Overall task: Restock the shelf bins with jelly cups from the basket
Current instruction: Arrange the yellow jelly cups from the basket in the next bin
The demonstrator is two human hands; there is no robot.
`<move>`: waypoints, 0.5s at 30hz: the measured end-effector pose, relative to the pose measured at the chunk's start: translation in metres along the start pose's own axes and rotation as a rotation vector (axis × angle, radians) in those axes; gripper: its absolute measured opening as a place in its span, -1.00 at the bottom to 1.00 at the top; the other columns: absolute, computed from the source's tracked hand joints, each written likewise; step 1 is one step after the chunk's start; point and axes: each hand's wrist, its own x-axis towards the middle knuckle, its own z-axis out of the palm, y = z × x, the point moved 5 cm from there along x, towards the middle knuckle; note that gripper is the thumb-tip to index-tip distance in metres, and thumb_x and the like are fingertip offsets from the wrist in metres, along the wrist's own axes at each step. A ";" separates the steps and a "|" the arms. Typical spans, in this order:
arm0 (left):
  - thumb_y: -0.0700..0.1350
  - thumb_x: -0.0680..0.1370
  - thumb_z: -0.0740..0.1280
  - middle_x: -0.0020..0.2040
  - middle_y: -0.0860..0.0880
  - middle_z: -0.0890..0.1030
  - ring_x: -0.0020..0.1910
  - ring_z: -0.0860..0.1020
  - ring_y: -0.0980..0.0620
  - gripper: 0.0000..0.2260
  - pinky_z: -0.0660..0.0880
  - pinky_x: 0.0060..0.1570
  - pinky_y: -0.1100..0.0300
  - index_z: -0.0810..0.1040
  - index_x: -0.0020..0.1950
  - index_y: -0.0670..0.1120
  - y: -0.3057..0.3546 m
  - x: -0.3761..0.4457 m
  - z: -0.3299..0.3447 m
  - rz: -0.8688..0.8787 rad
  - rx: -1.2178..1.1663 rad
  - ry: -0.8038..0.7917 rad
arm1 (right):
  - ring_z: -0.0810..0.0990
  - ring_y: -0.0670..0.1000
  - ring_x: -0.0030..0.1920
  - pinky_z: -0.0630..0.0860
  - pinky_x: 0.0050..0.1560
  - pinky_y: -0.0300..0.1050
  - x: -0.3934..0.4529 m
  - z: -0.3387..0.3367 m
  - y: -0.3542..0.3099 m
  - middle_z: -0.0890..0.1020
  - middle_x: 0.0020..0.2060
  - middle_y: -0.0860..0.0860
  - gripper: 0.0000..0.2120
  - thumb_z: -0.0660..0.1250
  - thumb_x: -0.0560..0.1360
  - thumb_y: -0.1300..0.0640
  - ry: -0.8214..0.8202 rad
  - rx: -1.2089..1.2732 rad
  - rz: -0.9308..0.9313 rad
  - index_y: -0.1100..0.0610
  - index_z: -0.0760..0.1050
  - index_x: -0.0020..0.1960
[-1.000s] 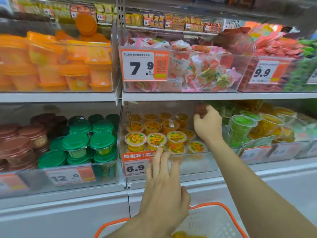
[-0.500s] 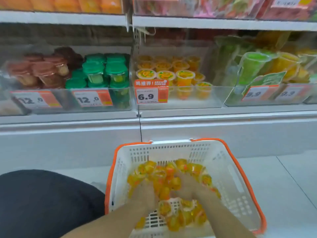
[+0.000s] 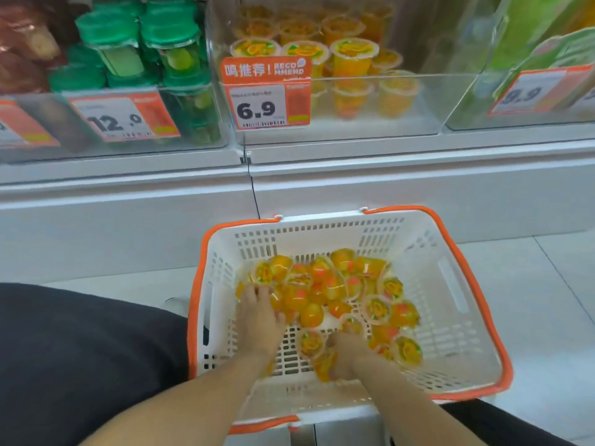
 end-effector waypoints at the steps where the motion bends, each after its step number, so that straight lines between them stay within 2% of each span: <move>1: -0.17 0.49 0.39 0.33 -0.04 0.37 0.21 0.47 -0.03 -0.58 0.46 0.20 0.14 0.44 0.34 -0.05 -0.007 0.007 0.004 -0.031 -0.037 0.001 | 0.16 0.15 0.54 0.31 0.46 0.02 0.002 0.001 -0.001 0.22 0.51 0.16 -0.48 0.38 0.51 0.12 -0.017 -0.014 0.001 0.13 0.37 0.44; 3: -0.19 0.50 0.38 0.47 -0.05 0.32 0.40 0.37 -0.07 -0.44 0.38 0.37 0.05 0.33 0.49 -0.07 -0.013 0.019 0.011 -0.019 -0.065 -0.060 | 0.08 0.17 0.56 0.23 0.51 0.05 0.010 0.004 0.000 0.26 0.50 0.17 -0.51 0.32 0.53 0.20 -0.032 -0.035 0.002 0.16 0.37 0.45; 5: -0.17 0.53 0.37 0.55 -0.04 0.24 0.52 0.23 -0.08 -0.36 0.24 0.48 0.03 0.20 0.58 -0.07 -0.017 0.026 0.023 0.016 -0.017 -0.165 | 0.16 0.17 0.54 0.28 0.49 0.07 0.013 0.007 0.000 0.28 0.49 0.14 -0.50 0.26 0.53 0.29 -0.080 -0.023 -0.005 0.14 0.38 0.46; 7: -0.12 0.58 0.33 0.53 -0.04 0.26 0.52 0.20 -0.06 -0.37 0.20 0.49 0.04 0.14 0.60 -0.06 -0.016 0.029 0.029 0.065 0.135 -0.220 | 0.26 0.17 0.49 0.32 0.46 0.09 0.016 0.008 0.000 0.36 0.44 0.12 -0.50 0.21 0.51 0.34 -0.082 0.003 -0.037 0.13 0.42 0.43; 9: -0.12 0.60 0.31 0.44 -0.03 0.39 0.44 0.29 -0.05 -0.41 0.27 0.40 0.05 0.18 0.59 -0.05 -0.012 0.028 0.033 0.140 0.262 -0.190 | 0.23 0.22 0.50 0.26 0.49 0.15 0.013 0.004 0.000 0.38 0.42 0.13 -0.50 0.21 0.48 0.36 -0.055 -0.033 -0.041 0.13 0.44 0.40; 11: -0.12 0.59 0.33 0.39 -0.04 0.44 0.37 0.35 -0.07 -0.43 0.32 0.31 0.07 0.23 0.57 -0.07 -0.008 0.026 0.035 0.176 0.331 -0.165 | 0.08 0.28 0.54 0.24 0.48 0.19 0.013 0.000 0.001 0.26 0.48 0.14 -0.45 0.22 0.49 0.37 -0.002 -0.065 -0.051 0.14 0.35 0.47; 13: -0.06 0.59 0.33 0.41 -0.03 0.41 0.36 0.33 -0.06 -0.43 0.33 0.30 0.10 0.24 0.56 -0.08 -0.006 0.020 0.041 0.225 0.375 -0.217 | -0.04 0.29 0.57 0.22 0.49 0.20 0.009 -0.003 0.004 0.08 0.56 0.17 -0.40 0.22 0.52 0.37 0.029 -0.122 -0.061 0.16 0.21 0.54; 15: -0.11 0.58 0.32 0.35 -0.04 0.38 0.32 0.31 -0.05 -0.42 0.34 0.26 0.13 0.19 0.57 -0.04 -0.005 0.010 0.047 0.228 0.423 -0.278 | -0.08 0.28 0.58 0.25 0.48 0.19 0.008 -0.002 0.008 -0.03 0.59 0.18 -0.40 0.21 0.54 0.39 0.036 -0.132 -0.059 0.19 0.18 0.55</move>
